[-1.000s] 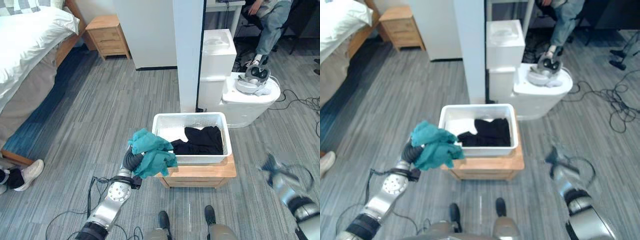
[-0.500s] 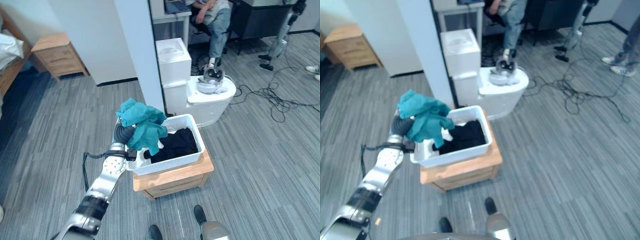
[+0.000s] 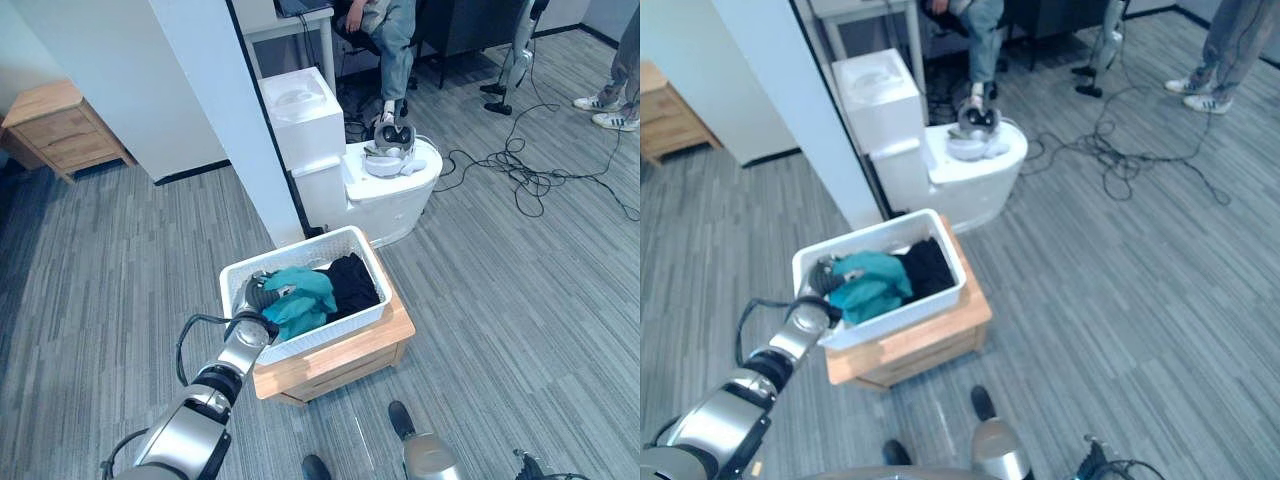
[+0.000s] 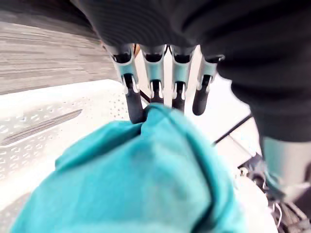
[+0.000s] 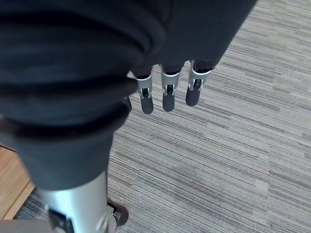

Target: Tidy up the quilt and then pick up the clothes from the bed and put them into the laundry hamper.

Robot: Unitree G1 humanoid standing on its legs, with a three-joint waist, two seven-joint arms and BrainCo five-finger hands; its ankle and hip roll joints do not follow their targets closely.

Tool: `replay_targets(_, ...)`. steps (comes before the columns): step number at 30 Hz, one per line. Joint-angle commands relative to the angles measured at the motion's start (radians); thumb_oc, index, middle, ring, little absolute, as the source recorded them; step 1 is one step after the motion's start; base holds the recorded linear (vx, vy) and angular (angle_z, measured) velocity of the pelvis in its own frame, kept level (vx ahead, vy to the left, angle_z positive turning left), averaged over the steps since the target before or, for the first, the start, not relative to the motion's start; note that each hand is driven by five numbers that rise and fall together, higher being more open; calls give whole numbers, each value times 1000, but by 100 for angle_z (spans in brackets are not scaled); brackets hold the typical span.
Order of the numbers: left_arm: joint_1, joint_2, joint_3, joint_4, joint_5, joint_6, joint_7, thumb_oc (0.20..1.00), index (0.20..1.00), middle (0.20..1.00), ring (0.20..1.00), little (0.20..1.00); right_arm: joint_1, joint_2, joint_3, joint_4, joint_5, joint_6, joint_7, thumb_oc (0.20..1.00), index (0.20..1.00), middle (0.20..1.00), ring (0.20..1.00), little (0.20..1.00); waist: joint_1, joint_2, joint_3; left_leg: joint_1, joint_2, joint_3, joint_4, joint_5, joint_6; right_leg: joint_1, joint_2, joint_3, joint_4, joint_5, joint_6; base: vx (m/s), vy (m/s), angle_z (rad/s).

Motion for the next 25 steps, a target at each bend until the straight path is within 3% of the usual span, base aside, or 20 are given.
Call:
replay_targets(1,-89,56,55,-21,-67,-55,51,1000,1000,1000,1000,1000,-26,-3,23,15,-9,8,-7,1000,1000,1000,1000,1000,31,-43,8,91,8,-30,2,-125,-58,30,-31,-13,-3,-130,68,1,-57,10)
replay_targets(9,82,85,141,-186,-139,-100,87,1000,1000,1000,1000,1000,-79,4,-29,16,44,15,-48,1000,1000,1000,1000,1000,79,-50,-6,103,15,-61,2,-120,-60,65,-28,-41,-3,-140,58,-10,-37,13)
replay_targets(13,244,59,174,-194,-153,-82,19,1000,1000,1000,1000,1000,-122,3,-53,9,67,14,-51,1000,1000,1000,1000,1000,104,-48,-9,104,19,-73,2,-116,-58,75,-25,-46,-3,-142,51,-15,-25,12)
replay_targets(17,354,-5,181,98,-86,-14,-71,1000,1000,1000,1000,1000,-180,7,-35,15,50,14,-36,1000,1000,1000,1000,1000,120,-43,-13,107,20,-82,2,-117,-56,82,-22,-49,-3,-147,45,-8,-1,4)
replay_targets(25,466,-142,178,361,3,62,-119,1000,1000,1000,1000,1000,-246,67,-10,54,91,8,-22,1000,1000,1000,1000,1000,146,-45,-34,99,18,-89,2,-119,-48,78,-19,-44,-3,-144,38,1,2,0)
